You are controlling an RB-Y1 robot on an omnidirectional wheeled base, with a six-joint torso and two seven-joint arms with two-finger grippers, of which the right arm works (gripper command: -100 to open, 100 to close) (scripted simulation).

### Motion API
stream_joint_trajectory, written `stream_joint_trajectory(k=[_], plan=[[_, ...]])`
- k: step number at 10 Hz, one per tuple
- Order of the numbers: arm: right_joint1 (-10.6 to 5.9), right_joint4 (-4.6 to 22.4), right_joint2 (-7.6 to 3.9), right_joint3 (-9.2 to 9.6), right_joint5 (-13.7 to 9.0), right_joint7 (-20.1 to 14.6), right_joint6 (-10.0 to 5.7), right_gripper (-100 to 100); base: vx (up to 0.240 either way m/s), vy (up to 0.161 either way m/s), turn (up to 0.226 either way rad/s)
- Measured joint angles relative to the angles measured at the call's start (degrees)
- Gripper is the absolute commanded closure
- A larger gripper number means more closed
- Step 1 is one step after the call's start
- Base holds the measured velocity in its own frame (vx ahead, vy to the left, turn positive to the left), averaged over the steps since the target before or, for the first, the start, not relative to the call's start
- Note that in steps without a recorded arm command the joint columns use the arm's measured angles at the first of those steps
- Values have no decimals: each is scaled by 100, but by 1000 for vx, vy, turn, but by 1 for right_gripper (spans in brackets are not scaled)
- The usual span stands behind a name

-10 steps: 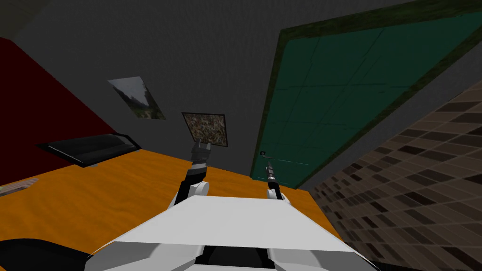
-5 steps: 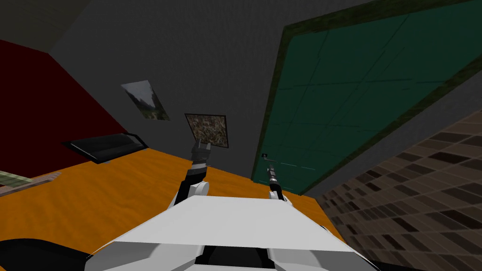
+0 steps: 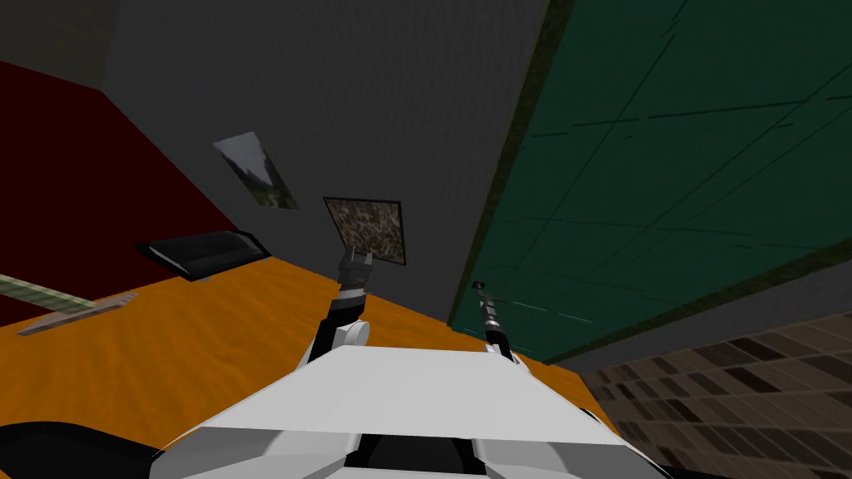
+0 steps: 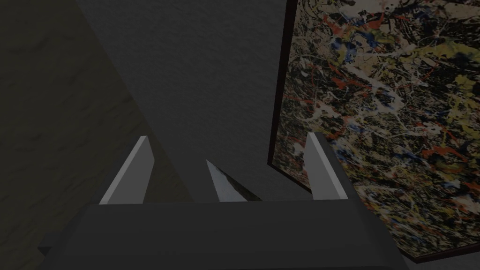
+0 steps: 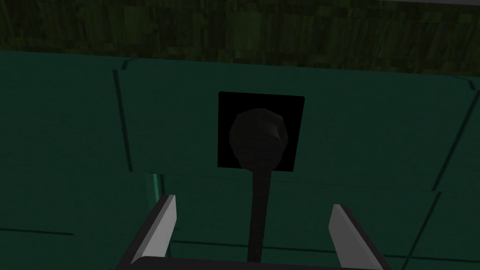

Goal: Pull the door open

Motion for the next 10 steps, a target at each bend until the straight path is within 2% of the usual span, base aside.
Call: stream_joint_trajectory(k=[1,2,3,6,8,10], plan=[[-39,215,-108,-32,-28,-72,-103,-100,138,-6,93],[85,44,-148,-48,-42,-124,-72,-100,41,-5,4],[101,11,-151,-49,-43,-132,-48,100,-7,1,-2],[72,34,-172,-21,-14,-122,-76,100,-7,-7,13],[75,41,-148,-39,-35,-121,-68,100,-2,11,-18],[86,59,-193,-16,-22,-166,-86,100,-145,-30,110]])
